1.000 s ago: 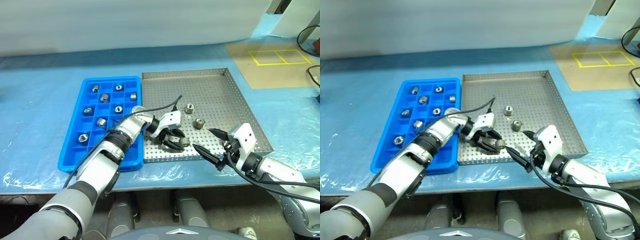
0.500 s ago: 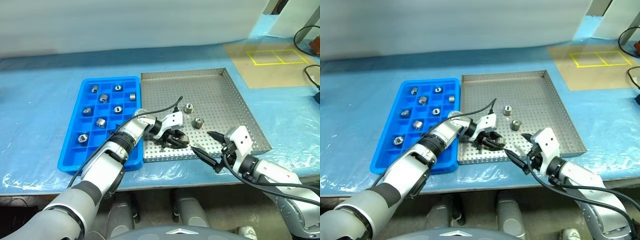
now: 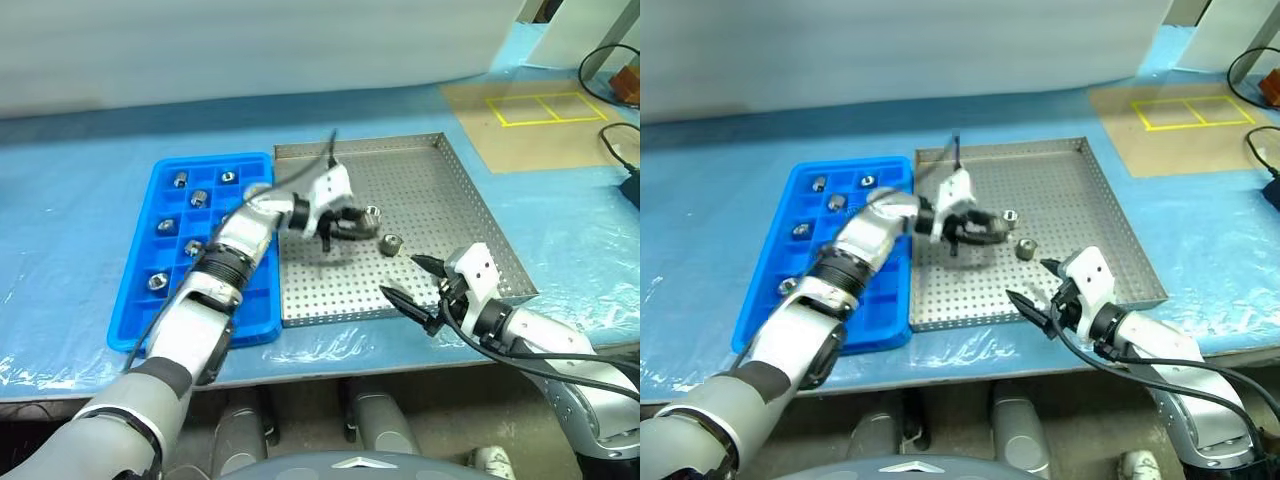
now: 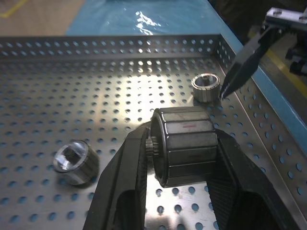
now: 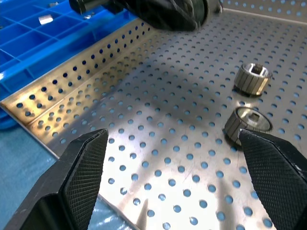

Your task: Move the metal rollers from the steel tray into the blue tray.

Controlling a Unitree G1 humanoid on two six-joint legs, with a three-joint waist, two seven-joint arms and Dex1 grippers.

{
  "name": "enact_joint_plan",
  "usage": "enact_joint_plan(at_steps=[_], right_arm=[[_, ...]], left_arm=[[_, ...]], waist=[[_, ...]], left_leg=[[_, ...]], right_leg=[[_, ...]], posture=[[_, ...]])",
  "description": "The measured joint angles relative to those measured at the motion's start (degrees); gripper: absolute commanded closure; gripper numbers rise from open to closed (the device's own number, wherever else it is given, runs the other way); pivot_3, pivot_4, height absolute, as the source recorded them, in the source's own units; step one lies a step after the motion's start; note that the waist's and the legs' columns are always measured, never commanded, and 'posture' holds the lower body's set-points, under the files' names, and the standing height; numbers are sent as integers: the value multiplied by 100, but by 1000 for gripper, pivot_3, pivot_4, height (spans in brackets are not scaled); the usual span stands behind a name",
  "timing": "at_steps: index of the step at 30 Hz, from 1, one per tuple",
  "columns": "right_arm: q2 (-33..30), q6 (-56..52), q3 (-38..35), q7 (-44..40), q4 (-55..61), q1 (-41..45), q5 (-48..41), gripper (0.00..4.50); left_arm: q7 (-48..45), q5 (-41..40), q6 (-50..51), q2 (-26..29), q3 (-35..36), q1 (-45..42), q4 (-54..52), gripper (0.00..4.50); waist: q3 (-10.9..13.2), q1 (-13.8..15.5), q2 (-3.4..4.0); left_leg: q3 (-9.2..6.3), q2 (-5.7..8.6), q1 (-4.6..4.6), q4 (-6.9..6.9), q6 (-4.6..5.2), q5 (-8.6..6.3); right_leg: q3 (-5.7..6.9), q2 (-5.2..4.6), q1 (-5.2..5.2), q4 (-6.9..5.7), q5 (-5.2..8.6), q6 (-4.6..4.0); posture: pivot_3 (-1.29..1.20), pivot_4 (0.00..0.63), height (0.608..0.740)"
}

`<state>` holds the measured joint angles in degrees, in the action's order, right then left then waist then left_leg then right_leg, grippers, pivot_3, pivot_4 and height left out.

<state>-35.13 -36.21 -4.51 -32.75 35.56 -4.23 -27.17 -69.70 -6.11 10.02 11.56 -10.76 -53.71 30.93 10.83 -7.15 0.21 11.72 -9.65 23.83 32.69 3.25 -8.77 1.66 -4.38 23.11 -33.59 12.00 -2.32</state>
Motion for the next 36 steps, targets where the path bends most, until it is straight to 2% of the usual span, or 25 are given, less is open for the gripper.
enact_joint_plan(at_steps=[6,8,12,17,20,25,30,36], right_arm=[[-87,-48,100,-416,-201,704,-242,0],[-114,-47,202,-676,-528,1052,-252,0],[-93,75,577,-1092,-1187,1755,-166,0],[6,409,1191,-1853,-2084,2908,25,0],[151,624,1431,-2231,-2548,3303,157,0],[480,829,1889,-2694,-3013,3468,321,0],[575,1013,1931,-2860,-3285,3498,524,0],[607,1032,1940,-2958,-3289,3490,604,0]], left_arm=[[-305,-342,916,1316,100,1156,-1717,3036],[-325,-532,1284,1834,259,1529,-2354,3036],[-101,-716,1612,2336,681,1881,-2929,3036],[295,-1013,1999,2695,1124,2834,-3669,3036],[454,-1169,2221,2839,1276,3339,-3926,3036],[808,-1167,2243,3114,1476,3928,-4102,3036],[923,-1324,2294,3378,1794,4420,-4406,3036],[931,-1541,2431,3390,1691,4560,-4787,3036]], waist=[[3,79,11],[5,201,9],[10,486,19],[10,814,19],[9,992,18],[9,1186,17],[9,1314,15],[8,1337,14]], left_leg=[[0,-11,-7,-10,-13,3],[-1,-12,-9,-8,-20,6],[1,-10,-32,-14,-41,18],[4,-12,-59,-55,-71,37],[4,-16,-60,-81,-82,44],[5,-14,-54,-88,-84,46],[4,-14,-60,-87,-88,48],[4,-13,-70,-87,-99,55]], right_leg=[[8,4,0,-11,0,0],[8,3,0,-16,0,-2],[-3,1,-8,-27,-1,-2],[-4,2,-7,-37,-1,-3],[3,6,3,-39,4,-11],[4,4,9,-39,6,-15],[3,4,6,-41,6,-14],[-3,4,9,-64,7,-13]], posture=[[-314,150,740],[-253,150,740],[-107,150,740],[-3,150,740],[57,150,740],[105,150,740],[143,150,740],[123,150,740]])
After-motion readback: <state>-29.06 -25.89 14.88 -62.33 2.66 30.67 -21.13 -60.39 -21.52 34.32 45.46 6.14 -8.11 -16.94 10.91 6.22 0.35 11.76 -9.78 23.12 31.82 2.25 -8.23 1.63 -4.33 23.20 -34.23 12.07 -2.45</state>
